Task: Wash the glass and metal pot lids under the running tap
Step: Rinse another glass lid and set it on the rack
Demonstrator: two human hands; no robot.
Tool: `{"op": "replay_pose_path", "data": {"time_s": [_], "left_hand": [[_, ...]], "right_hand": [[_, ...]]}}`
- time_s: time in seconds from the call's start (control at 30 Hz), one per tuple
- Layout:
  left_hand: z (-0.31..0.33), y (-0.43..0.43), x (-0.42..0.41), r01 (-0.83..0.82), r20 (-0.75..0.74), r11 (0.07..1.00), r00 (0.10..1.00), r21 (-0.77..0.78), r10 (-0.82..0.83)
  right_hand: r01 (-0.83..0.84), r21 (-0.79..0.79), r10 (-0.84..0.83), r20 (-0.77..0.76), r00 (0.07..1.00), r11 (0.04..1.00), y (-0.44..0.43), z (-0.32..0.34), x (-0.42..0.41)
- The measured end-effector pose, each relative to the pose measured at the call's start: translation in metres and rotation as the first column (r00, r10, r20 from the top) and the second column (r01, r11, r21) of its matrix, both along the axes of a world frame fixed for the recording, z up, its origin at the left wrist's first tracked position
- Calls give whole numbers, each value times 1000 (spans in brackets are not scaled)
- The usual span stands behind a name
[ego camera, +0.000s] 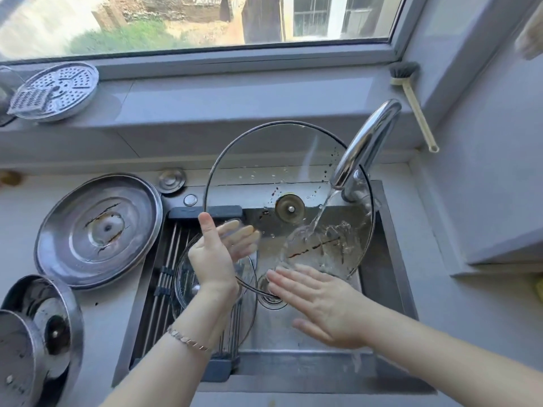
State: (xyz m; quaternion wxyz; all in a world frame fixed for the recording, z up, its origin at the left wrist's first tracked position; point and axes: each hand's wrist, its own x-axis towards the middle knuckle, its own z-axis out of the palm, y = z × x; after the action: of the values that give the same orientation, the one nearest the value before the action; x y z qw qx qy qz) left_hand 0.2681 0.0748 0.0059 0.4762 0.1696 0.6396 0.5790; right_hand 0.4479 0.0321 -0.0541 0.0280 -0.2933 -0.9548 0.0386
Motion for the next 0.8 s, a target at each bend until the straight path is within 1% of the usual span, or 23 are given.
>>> {"op": "replay_pose_path", "data": {"time_s": [0.07, 0.17, 0.23, 0.3, 0.37, 0.43, 0.47, 0.53, 0.6, 0.63, 0.73, 0.77, 0.8], "left_hand": [[0, -2, 4, -1, -1, 1000, 1000, -3, 1], [0, -8, 14, 41, -35, 999, 999, -26, -42], [1, -10, 15, 51, -32, 999, 998, -21, -51], [3, -10, 9, 43, -9, 999, 999, -7, -43], [4, -9, 0, 37, -42, 999, 998, -4, -38], [4, -11, -7, 36, -86, 999, 996, -13, -37], [3, -12, -8, 33, -101, 999, 994, -28, -35], [4, -15, -9, 31, -118, 997, 992, -65, -38], [5, -18, -9, 42, -132, 994, 990, -96, -55], [6, -20, -9, 47, -138, 992, 988, -113, -63], [10, -28, -6, 85, -135, 982, 985, -171, -109], [11, -30, -5, 115, -134, 975, 981, -191, -142], [13, -31, -2, 154, -143, 965, 972, -213, -187]], "right_hand": [[67, -15, -67, -20, 998, 998, 4, 1, -9], [171, -24, -172, -139, 975, 985, 14, 5, -48], [165, -59, -174, -188, 967, 984, 16, 11, -61], [94, -45, -99, -122, 988, 995, 9, 6, -50], [40, -7, -40, -47, 998, 999, -3, -5, -26], [69, -3, -69, 10, 998, 998, -7, -13, -4], [120, -21, -119, 44, 992, 992, -6, -16, 5], [286, -85, -278, 96, 956, 954, 0, -19, 21], [455, -174, -443, 108, 890, 873, 10, -22, 39], [516, -176, -497, 140, 856, 838, 15, -25, 50], [625, -85, -591, 251, 767, 776, 19, -29, 72], [649, -84, -605, 290, 742, 756, 16, -27, 75], [676, -121, -606, 350, 714, 727, 12, -25, 74]]}}
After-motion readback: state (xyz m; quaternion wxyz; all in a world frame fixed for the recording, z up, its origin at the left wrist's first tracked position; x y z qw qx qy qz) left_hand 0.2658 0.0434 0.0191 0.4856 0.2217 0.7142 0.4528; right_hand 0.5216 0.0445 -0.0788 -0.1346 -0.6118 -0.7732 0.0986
